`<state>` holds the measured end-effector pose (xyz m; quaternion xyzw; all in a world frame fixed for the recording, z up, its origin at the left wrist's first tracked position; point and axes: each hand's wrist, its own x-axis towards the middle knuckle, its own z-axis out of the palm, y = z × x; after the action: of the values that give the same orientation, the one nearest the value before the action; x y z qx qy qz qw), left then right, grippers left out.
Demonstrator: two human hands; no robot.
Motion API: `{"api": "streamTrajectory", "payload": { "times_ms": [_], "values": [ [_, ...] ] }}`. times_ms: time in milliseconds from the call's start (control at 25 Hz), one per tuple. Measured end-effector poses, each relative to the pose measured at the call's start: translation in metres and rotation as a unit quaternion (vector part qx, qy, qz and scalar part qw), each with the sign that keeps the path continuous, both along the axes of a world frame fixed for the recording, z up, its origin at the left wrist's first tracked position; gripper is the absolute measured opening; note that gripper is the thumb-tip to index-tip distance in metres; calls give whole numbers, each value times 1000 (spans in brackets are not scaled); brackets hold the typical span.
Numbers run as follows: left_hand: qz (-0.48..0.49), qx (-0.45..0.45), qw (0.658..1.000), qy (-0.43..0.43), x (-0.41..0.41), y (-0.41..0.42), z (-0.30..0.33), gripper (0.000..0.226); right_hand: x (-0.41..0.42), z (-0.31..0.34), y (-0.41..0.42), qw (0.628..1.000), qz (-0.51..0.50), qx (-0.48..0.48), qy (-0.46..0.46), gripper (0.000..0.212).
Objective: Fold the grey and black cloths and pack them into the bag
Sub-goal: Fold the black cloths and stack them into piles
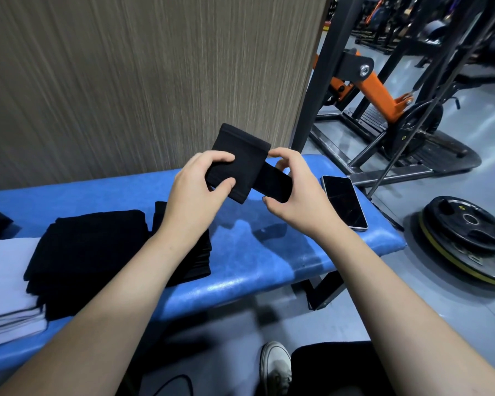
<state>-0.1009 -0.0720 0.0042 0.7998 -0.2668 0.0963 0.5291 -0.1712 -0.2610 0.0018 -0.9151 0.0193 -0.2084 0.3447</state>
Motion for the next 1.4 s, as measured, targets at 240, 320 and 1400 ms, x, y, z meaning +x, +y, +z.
{"api": "streamTrajectory", "payload": {
  "times_ms": [240, 320, 1400],
  "values": [
    [-7, 6, 1000, 29, 0, -2, -2, 33, 3, -1, 1, 1000, 0, 18, -16, 58],
    [-26, 11, 998, 47, 1, -5, -3, 31, 4, -1, 4, 998, 13, 31, -46, 56],
    [-103, -135, 980, 104, 1, 2, 0, 36, 1, -5, 0, 984, 68, 162, 31, 82]
  ]
}}
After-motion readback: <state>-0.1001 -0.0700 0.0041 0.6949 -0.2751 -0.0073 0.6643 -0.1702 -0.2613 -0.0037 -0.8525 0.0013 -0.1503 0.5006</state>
